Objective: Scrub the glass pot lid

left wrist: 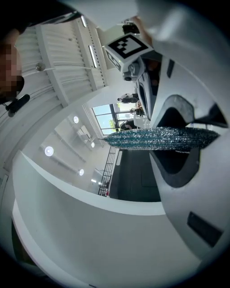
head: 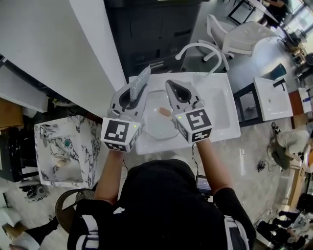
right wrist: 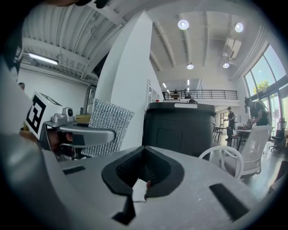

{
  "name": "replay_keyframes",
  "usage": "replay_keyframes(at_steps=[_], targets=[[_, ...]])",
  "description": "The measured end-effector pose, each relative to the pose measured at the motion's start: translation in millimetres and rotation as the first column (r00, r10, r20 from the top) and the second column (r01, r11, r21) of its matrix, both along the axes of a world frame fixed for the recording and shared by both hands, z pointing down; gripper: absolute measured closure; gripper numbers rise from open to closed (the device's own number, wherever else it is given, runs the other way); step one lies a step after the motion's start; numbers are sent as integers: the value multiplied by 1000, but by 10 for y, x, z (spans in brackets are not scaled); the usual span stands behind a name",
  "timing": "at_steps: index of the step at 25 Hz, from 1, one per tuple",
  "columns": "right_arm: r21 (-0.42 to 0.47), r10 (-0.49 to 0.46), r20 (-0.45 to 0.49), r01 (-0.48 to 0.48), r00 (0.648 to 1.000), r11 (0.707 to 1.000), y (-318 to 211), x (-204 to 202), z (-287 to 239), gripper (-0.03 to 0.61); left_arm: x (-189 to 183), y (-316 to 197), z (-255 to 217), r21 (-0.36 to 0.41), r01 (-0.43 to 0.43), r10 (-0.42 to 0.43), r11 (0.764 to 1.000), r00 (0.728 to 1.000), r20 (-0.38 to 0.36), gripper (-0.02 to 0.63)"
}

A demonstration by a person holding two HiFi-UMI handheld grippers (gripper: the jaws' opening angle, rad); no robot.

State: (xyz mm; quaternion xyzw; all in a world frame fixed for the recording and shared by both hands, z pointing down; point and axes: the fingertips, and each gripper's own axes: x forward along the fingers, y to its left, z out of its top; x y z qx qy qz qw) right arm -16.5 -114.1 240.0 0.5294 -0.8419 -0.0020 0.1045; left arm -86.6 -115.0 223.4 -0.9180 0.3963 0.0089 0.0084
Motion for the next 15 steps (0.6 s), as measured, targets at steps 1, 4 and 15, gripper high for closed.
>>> replay_keyframes(at_steps=[1,4,15], targets=[[-12,-3,-6,3,1000,1000,-9,9,40,583,-1,-19,37,-12,4,-4,1000,1000,-2,541],[-33,-12,-9,12,1000,999,-41,41,140,583,9,-87,167,-44,19,-18,999,1000,11,541],[-165,-52,-5,51,999,985,-250,269,729,583,161,-303,783,-190,49,-46,981,999,22,541]])
